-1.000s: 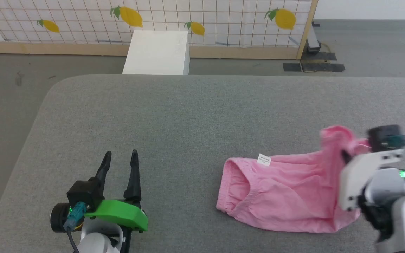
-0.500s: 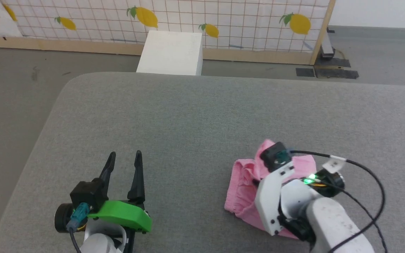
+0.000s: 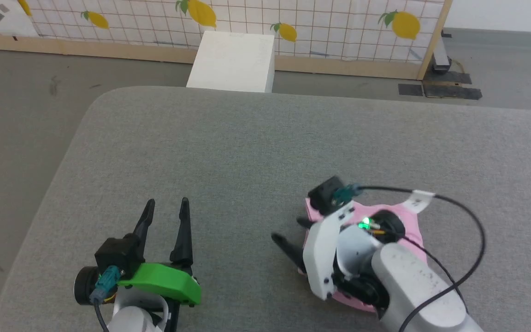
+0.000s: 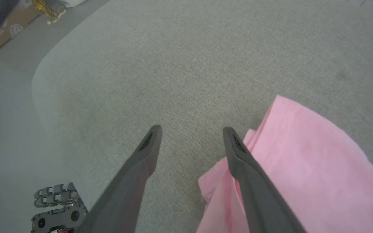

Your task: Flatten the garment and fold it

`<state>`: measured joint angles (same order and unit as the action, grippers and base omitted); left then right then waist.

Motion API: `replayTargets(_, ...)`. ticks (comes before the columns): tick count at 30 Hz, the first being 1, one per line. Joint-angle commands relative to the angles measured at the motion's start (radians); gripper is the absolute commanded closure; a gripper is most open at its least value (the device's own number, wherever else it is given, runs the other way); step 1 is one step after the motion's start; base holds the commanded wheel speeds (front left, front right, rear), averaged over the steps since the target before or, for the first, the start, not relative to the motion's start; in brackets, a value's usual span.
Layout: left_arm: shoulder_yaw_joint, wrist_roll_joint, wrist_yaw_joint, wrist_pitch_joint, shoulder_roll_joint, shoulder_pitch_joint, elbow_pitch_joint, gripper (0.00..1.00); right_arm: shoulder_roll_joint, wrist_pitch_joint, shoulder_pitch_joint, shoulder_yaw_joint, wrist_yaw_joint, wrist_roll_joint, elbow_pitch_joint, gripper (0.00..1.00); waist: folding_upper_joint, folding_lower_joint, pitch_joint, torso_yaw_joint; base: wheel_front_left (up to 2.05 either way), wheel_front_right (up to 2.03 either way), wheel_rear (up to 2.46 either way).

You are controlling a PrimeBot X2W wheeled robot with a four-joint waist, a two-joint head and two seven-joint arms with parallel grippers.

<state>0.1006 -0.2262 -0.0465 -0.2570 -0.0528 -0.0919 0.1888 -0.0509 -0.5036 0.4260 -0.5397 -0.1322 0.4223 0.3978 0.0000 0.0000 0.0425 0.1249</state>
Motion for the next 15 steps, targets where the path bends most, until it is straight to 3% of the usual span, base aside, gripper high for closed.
replayTargets(1,-0.003,-0.006,0.006,-0.005,0.003,0.009,-0.004,0.00,0.000,0.037,0.019,0.012,0.002,0.027,-0.027,0.00,0.0000,0.0000,-0.001,-0.008,0.00,0.00,0.00)
replayTargets(6,-0.009,-0.004,0.007,-0.005,0.003,0.013,-0.013,0.00,0.001,0.194,-0.010,0.128,0.002,0.088,-0.158,0.00,0.0000,0.0000,-0.008,-0.034,0.00,0.00,0.00)
replayTargets(9,-0.013,-0.002,0.008,-0.005,0.003,0.019,-0.020,0.00,0.001,0.271,-0.066,0.247,0.002,0.082,-0.234,0.00,0.0000,0.0000,-0.014,-0.055,0.00,0.00,0.00)
replayTargets(15,-0.016,0.004,0.007,-0.005,0.003,0.021,-0.029,0.00,0.001,0.283,-0.215,0.513,0.002,0.048,-0.285,0.00,0.0000,0.0000,-0.015,-0.086,0.00,0.00,0.00)
